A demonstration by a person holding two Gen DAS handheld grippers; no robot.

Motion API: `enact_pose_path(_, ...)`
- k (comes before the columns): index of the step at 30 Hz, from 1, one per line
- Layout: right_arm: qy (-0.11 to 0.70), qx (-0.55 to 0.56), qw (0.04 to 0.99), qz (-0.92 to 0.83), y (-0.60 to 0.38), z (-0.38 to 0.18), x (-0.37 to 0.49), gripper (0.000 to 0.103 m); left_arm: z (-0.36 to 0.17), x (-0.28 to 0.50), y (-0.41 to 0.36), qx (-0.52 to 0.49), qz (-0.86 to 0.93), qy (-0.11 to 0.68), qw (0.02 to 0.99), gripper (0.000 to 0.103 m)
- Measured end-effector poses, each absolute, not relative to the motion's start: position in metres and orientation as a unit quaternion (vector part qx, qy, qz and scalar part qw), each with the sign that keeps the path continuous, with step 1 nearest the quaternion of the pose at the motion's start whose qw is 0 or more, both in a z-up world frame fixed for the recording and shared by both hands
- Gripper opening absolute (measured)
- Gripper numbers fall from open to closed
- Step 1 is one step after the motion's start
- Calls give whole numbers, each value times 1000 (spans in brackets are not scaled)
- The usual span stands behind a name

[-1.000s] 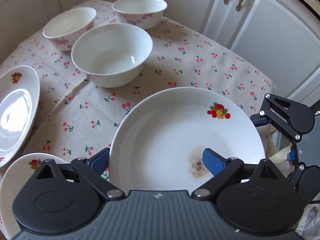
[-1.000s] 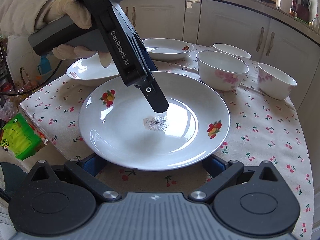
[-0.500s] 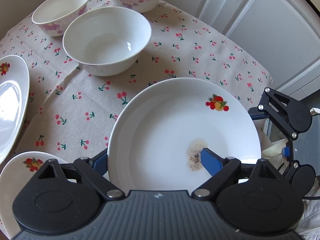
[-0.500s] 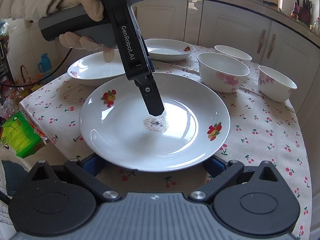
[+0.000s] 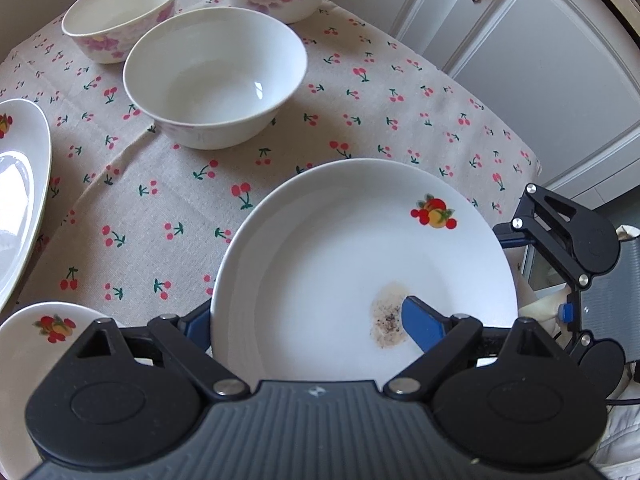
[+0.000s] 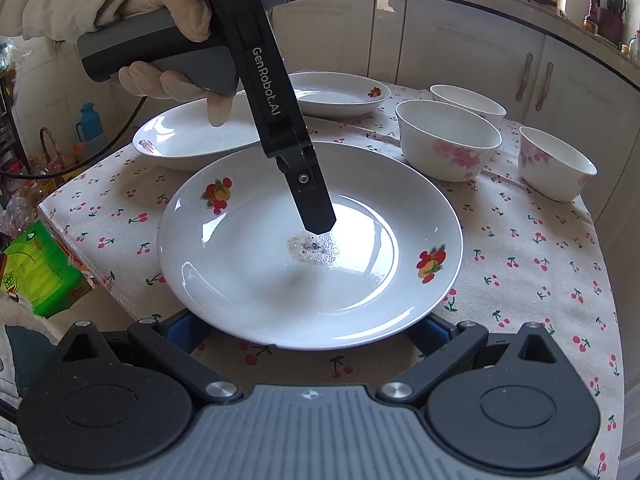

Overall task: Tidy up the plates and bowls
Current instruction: 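Lift the stained plate with the left tool toward another white plate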

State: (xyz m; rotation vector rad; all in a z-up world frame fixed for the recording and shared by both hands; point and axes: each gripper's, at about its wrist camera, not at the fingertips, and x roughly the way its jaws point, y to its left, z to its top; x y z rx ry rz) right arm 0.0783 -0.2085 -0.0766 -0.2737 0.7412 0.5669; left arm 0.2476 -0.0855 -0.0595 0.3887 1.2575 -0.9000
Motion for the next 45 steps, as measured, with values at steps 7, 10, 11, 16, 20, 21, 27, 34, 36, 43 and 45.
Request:
enact_pose_path(7,365,-130,881,272,-207,-73,81,103,-53,245,-80,161,-409,555,706,92)
enact_pose_path(10,363,-130,881,273,-207,-67,83,103,-47,245,-77,155,-409,548,712,92)
enact_pose_path(11,362,-132,881,273,-207,-64,84,103,-45,245,-75,154,-410,546,714,92)
enact_pose_path(16,351,-147,883,275,-203,-49,88,103,-31,241,-65,140,-410,530,729,92)
enact_pose_path(20,341,-153,882,286,-196,-37,95,103,-22,235,-50,132,-399,519,744,92)
enact_pose_path(21,338,-155,882,290,-193,-35,97,103,-20,232,-46,130,-396,517,748,92)
enact_pose_path(27,332,-170,872,316,-168,-29,111,103,-10,232,-9,109,-371,510,769,92)
enact_pose_path(34,340,-173,854,355,-135,-31,129,103,-11,232,37,81,-340,509,786,92)
enact_pose_path(36,341,-176,849,363,-126,-32,134,103,-14,233,49,73,-333,511,789,92)
enact_pose_path(43,357,-188,835,375,-99,-37,147,103,-29,239,78,45,-321,519,791,92)
enact_pose_path(45,362,-189,833,374,-94,-36,148,103,-34,241,83,39,-322,521,790,92)
